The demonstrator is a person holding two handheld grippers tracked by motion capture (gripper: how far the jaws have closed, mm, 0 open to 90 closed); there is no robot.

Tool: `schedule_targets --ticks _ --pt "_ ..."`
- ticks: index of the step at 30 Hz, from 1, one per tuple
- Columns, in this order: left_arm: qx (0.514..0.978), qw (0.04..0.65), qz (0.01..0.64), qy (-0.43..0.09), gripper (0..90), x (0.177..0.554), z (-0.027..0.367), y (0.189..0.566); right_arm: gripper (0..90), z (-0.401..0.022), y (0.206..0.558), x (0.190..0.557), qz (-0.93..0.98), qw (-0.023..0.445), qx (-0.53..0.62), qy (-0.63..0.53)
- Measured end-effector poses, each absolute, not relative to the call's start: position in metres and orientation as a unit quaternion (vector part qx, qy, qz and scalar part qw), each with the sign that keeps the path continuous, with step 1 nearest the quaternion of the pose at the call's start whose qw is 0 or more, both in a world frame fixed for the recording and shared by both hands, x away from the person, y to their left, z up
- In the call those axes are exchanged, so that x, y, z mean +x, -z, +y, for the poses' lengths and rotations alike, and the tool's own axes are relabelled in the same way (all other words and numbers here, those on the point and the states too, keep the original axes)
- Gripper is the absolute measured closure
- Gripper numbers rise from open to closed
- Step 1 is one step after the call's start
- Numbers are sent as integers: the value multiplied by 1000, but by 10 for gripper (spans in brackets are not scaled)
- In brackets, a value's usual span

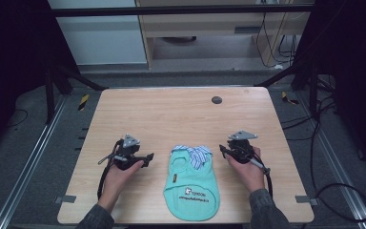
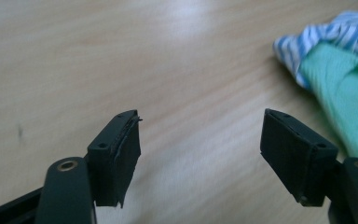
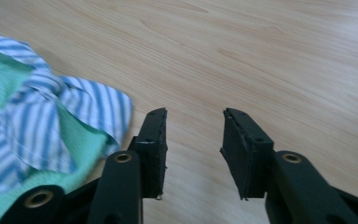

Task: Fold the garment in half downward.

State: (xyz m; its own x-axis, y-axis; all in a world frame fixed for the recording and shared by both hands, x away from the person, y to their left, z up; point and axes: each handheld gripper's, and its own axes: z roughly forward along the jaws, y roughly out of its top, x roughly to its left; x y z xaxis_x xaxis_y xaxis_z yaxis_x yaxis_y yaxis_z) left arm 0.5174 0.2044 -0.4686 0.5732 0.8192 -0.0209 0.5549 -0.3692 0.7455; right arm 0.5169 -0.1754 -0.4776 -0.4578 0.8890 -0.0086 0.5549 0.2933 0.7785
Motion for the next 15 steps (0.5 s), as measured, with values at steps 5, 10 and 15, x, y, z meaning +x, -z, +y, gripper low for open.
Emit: schedule_targets --ticks 5,10,15 --pt "825 357 406 -168 367 538 184 457 700 -163 472 531 786 188 456 -373" --pt "840 340 384 -178 453 553 162 446 779 -154 466 537 802 177 442 -361" --pt "851 334 361 -185 476 557 138 440 789 -147 468 536 810 164 439 -352"
